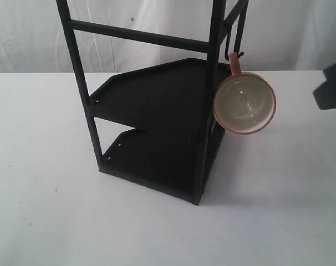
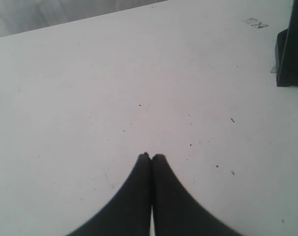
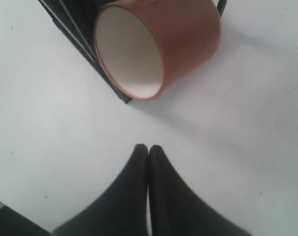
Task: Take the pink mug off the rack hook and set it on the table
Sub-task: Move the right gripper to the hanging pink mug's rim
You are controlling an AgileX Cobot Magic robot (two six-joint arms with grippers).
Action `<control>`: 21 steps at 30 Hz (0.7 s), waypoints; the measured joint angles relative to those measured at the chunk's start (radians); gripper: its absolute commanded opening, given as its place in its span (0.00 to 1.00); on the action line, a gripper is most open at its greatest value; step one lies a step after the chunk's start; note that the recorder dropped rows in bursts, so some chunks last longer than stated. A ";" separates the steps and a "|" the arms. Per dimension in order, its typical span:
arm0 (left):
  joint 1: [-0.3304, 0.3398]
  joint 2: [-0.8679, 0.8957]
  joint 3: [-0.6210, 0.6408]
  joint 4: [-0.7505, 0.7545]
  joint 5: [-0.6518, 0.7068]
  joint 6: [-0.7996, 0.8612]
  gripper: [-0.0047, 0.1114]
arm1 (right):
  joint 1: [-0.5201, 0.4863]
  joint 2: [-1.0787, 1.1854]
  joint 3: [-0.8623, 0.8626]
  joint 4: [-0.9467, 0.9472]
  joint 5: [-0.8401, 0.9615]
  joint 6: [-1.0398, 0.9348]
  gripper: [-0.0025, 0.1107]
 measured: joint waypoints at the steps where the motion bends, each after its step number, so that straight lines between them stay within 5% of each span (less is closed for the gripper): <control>1: 0.000 0.000 0.000 0.000 0.000 0.000 0.04 | 0.000 0.023 -0.005 0.019 -0.004 0.000 0.02; 14: 0.000 0.000 0.000 0.000 0.000 0.000 0.04 | 0.005 0.101 -0.011 0.077 -0.264 -0.031 0.03; 21: 0.000 0.000 0.000 0.000 0.000 0.000 0.04 | 0.005 0.136 -0.011 0.061 -0.271 -0.036 0.27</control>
